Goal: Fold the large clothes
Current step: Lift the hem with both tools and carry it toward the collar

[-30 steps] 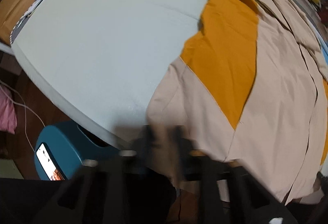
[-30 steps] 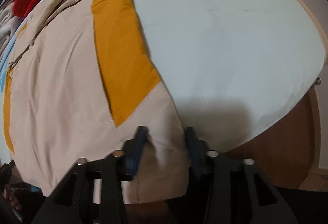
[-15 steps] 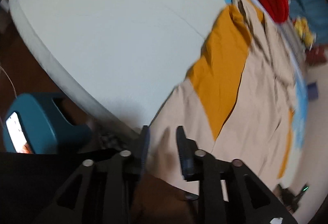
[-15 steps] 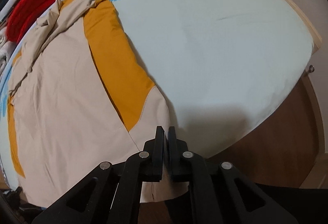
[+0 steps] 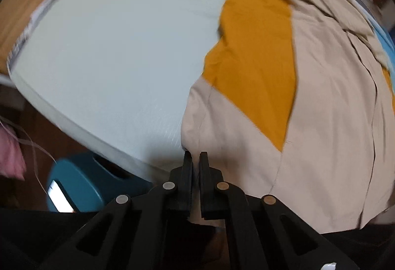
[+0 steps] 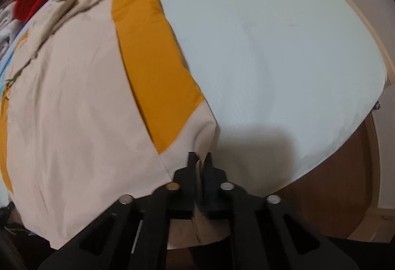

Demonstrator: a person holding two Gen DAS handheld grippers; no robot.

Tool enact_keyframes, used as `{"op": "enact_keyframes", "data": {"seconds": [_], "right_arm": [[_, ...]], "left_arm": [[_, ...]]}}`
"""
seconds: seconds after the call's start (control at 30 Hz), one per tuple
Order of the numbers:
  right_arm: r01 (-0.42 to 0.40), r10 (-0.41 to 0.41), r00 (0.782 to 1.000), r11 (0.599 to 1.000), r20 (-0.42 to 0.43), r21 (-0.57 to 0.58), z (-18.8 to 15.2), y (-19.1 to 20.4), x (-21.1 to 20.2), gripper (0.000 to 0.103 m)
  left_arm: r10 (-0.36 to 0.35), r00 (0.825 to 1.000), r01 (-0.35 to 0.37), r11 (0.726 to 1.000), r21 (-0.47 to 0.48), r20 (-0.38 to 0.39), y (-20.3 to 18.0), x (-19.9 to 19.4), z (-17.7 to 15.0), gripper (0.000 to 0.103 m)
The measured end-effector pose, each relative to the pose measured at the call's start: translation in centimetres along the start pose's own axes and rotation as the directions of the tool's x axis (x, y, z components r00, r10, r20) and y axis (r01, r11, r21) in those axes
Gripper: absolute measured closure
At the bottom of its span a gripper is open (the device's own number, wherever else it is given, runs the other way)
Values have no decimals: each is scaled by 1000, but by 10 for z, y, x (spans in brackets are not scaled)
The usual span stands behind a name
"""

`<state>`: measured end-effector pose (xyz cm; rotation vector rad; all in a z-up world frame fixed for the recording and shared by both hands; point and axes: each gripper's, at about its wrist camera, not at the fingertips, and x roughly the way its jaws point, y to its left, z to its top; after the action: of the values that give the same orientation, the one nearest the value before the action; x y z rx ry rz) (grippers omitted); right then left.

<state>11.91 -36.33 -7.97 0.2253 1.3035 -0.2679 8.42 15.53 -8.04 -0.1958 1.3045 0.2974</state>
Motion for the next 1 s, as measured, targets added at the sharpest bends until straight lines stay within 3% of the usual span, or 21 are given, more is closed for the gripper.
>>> {"op": "enact_keyframes", "data": {"seconds": [0.07,0.13,0.17,0.2,0.27,0.37,0.43,0.5,0.63,0.7,0.8,0.87,1.0], "right_arm": [[-13,12,999,1000,53,12,1,-1,-14,100],[-18,16,997,1000,69,21,1,-3,-19,100],[-19,17,998,999,55,30,1,-5,-15,99],[-22,21,999,999,29,43,1,-6,-9,98],[-28,29,999,998,-26,51,-5,-13,-1,90],[13,-13,999,1000,-34,7,-8,-12,2,85],[21,-21,999,1000,-36,-6,-8,-9,3,85],[16,-16,999,1000,-29,-19,-8,-6,0,99],[-3,4,999,1000,54,-6,-5,-6,-20,100],[-24,23,997,1000,71,12,-6,-11,-28,100],[-42,41,999,998,24,45,-13,-18,-22,98],[-41,43,999,997,-21,73,-10,-17,-9,90],[-18,21,999,998,-39,61,-6,-16,-2,88]], "left_arm": [[-3,1000,2,1000,25,29,-4,-6,0,99],[-21,1000,21,1000,-3,0,2,0,2,94],[-34,999,34,999,-24,-25,4,5,2,93],[-44,997,40,997,-59,-69,10,15,3,86],[-58,995,51,995,-91,-80,13,19,-1,84],[-37,996,33,998,-57,-76,9,20,0,85],[-33,997,32,999,-22,-68,4,19,0,96],[-19,999,19,1000,5,-44,0,14,-2,101],[-66,998,66,998,-22,3,8,-2,-4,102],[-95,995,93,994,-57,-18,17,1,-6,98],[-139,985,124,982,-140,-106,24,18,-8,94],[-153,982,134,978,-160,-113,25,20,-9,94],[-131,986,117,984,-131,-106,28,21,-5,94]]}}
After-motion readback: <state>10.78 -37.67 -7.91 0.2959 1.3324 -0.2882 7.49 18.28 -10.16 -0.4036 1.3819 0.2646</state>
